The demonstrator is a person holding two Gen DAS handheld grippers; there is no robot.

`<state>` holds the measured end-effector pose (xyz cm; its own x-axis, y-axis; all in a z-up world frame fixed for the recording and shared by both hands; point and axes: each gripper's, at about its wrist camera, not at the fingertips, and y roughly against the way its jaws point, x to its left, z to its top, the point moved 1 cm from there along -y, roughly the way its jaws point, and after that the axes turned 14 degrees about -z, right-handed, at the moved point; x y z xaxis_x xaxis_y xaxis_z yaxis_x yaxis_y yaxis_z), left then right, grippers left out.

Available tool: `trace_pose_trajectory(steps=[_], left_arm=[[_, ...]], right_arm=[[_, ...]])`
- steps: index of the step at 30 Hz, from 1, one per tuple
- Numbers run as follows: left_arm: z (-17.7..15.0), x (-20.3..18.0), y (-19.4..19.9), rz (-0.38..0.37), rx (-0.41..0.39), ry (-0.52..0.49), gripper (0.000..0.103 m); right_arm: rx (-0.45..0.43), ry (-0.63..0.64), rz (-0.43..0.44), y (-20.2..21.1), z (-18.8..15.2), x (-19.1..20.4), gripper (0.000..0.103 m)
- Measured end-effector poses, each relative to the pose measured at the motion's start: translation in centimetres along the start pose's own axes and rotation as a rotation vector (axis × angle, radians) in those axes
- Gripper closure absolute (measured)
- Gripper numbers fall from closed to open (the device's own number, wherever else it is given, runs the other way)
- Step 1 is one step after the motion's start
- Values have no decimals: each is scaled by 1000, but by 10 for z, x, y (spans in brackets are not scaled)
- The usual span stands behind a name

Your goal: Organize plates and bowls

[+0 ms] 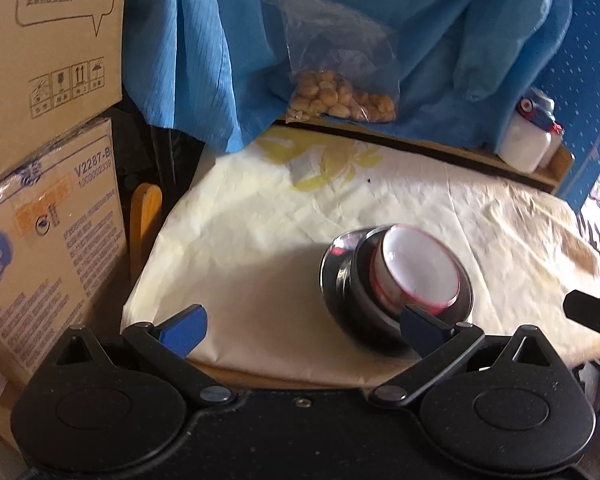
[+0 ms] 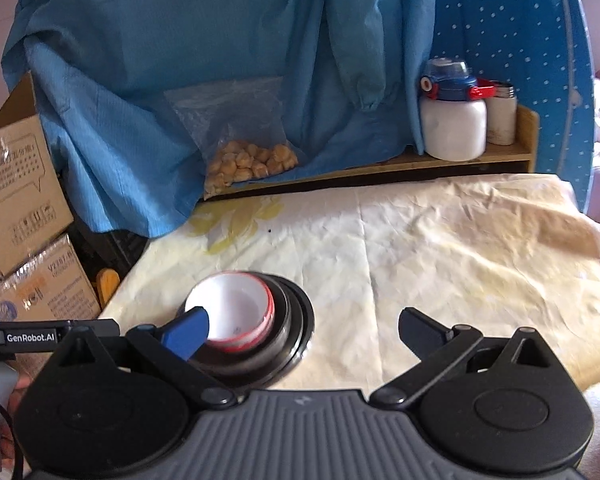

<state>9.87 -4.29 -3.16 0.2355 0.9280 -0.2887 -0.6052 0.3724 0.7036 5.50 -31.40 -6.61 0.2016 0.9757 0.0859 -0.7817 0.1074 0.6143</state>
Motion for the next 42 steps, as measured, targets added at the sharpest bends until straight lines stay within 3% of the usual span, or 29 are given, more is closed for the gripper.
trace_pose_trajectory(steps=[13,42], left_arm=[[-33,3,12,-11,8,-20,1],[-37,1,12,-2,19,-2,1]], right_arm=[[27,13,-68,22,-41,3,0],[55,19,-60,19,-40,1,0]])
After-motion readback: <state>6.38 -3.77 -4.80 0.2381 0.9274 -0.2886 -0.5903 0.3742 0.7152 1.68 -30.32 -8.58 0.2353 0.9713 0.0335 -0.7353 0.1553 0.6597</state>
